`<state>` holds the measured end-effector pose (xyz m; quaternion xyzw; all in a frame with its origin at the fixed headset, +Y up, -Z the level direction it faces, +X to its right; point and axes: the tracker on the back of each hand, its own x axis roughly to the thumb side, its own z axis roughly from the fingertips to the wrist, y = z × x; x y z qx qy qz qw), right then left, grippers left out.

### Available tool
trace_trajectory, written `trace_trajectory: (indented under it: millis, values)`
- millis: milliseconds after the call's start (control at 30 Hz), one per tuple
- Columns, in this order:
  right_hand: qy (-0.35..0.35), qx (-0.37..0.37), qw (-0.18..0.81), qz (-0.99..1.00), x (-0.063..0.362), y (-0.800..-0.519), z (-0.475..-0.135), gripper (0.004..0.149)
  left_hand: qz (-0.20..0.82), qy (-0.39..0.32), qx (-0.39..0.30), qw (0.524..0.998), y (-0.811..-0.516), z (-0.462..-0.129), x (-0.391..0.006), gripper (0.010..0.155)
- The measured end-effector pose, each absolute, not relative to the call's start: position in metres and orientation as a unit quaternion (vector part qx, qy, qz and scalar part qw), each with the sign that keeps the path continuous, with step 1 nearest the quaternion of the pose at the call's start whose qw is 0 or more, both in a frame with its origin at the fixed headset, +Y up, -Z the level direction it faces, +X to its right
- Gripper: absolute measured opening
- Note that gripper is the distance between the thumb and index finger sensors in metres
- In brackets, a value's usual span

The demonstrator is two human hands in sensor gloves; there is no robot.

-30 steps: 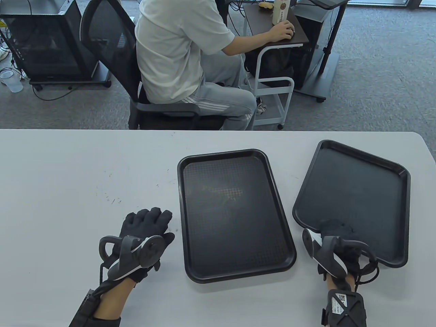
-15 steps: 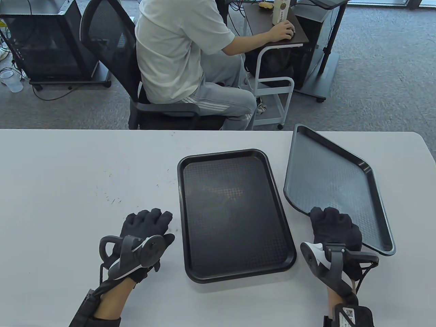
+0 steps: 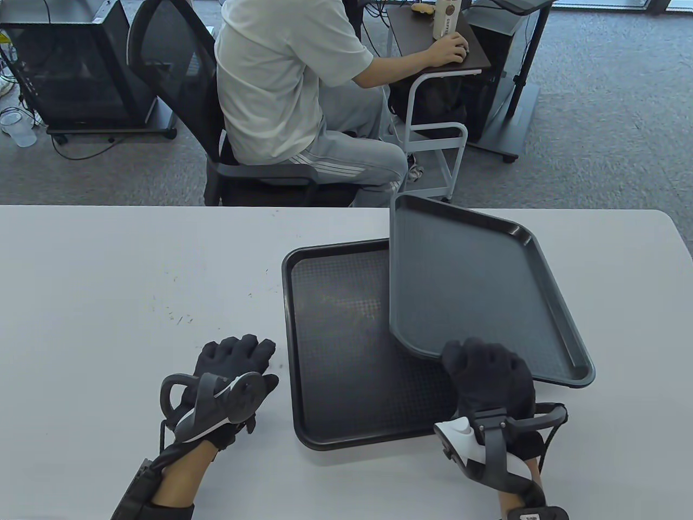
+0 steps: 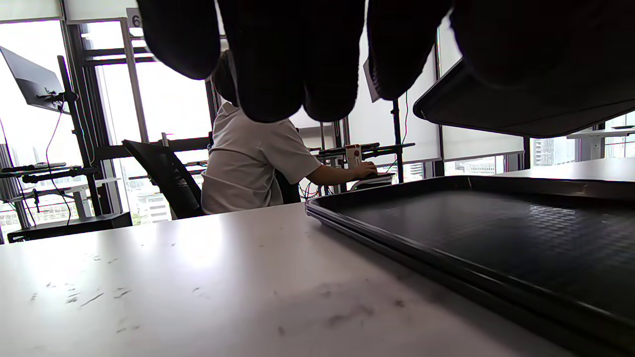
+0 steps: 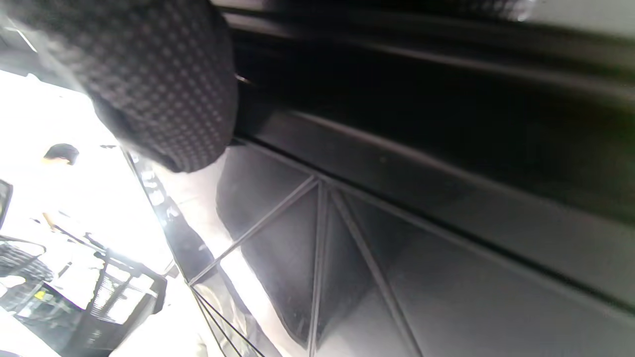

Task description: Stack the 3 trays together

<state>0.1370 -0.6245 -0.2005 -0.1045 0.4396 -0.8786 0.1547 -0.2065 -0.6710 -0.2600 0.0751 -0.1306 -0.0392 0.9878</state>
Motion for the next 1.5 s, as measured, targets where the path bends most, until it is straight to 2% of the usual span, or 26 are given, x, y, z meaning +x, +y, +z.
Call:
trace_trajectory:
  millis: [233, 467, 1500]
  values:
    - [0.443, -0.177, 0.170, -0.862, 0.091, -0.630, -0.192, 0.050, -0.038, -0.127, 0.069, 0.989, -0.671, -0.261, -0.208, 0.066]
    - [0.428, -0.222, 0.187, -0.856, 0.068, -0.642, -0.193, 0.049, -0.036, -0.127, 0.064, 0.989, -0.671, -0.262, -0.209, 0.066]
    - [0.363, -0.297, 0.217, -0.856, 0.042, -0.681, -0.197, 0.047, -0.030, -0.125, 0.055, 0.990, -0.672, -0.265, -0.212, 0.064]
